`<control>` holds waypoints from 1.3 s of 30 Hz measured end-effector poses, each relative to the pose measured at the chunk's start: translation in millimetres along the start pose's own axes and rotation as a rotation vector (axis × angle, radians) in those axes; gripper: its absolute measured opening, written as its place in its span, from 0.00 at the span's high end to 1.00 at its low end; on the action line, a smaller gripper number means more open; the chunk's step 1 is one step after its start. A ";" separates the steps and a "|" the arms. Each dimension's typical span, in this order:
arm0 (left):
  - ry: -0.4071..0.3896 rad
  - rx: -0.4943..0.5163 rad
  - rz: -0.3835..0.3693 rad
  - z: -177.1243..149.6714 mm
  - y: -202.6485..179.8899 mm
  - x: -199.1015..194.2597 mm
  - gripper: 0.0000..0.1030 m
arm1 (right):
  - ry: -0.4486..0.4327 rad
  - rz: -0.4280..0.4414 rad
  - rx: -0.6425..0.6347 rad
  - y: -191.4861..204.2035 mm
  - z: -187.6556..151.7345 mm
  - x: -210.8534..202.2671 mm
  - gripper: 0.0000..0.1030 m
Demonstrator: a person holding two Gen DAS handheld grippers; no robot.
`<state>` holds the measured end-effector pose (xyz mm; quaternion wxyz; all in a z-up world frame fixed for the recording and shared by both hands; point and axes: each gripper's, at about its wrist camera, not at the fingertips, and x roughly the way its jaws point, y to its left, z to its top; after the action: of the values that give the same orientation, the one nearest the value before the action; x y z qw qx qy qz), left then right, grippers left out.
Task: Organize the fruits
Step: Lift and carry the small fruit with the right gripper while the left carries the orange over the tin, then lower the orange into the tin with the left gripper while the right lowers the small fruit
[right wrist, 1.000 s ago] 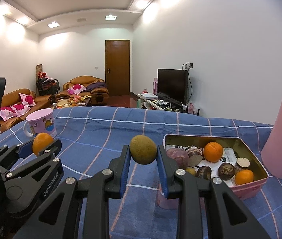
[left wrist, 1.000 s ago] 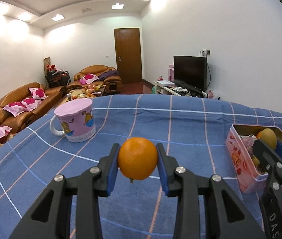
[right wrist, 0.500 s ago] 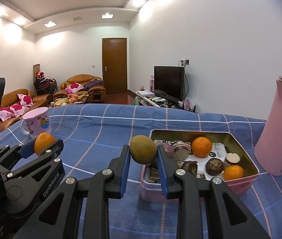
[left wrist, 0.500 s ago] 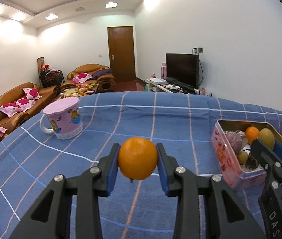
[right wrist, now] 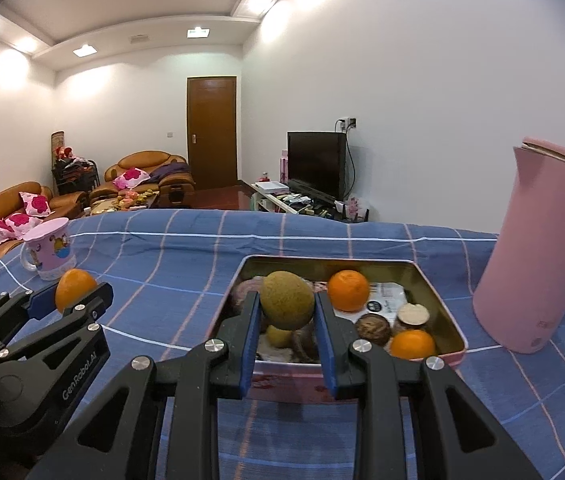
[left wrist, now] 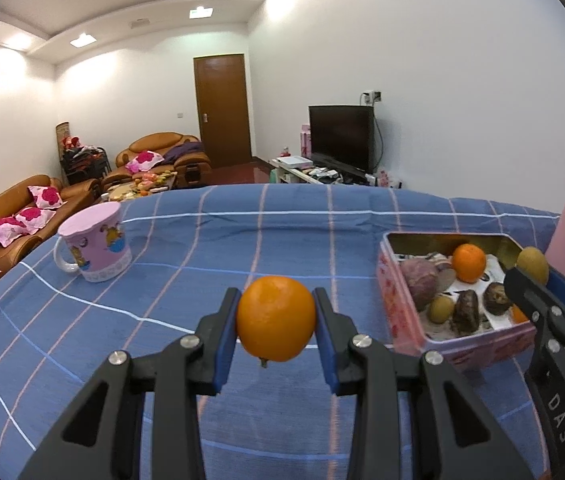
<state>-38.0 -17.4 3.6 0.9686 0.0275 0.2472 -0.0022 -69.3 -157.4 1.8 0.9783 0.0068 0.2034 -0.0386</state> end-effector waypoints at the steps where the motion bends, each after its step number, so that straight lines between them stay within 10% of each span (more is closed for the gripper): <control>1: 0.000 0.005 -0.008 0.0 -4.8 -0.8 0.63 | 0.000 -0.002 -0.001 -4.2 -0.2 -1.0 0.73; 27: 0.062 0.073 -0.248 16.0 -130.2 20.3 0.63 | 0.001 -0.154 0.063 -107.5 0.8 2.9 0.72; 39: 0.075 0.038 -0.355 21.0 -129.6 26.5 0.63 | 0.000 -0.224 0.080 -120.7 3.7 9.6 0.72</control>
<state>-6.9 -147.7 2.5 0.9424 0.0017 0.2841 -0.1767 -68.5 -278.5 1.7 0.9668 0.0231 0.2013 -0.1557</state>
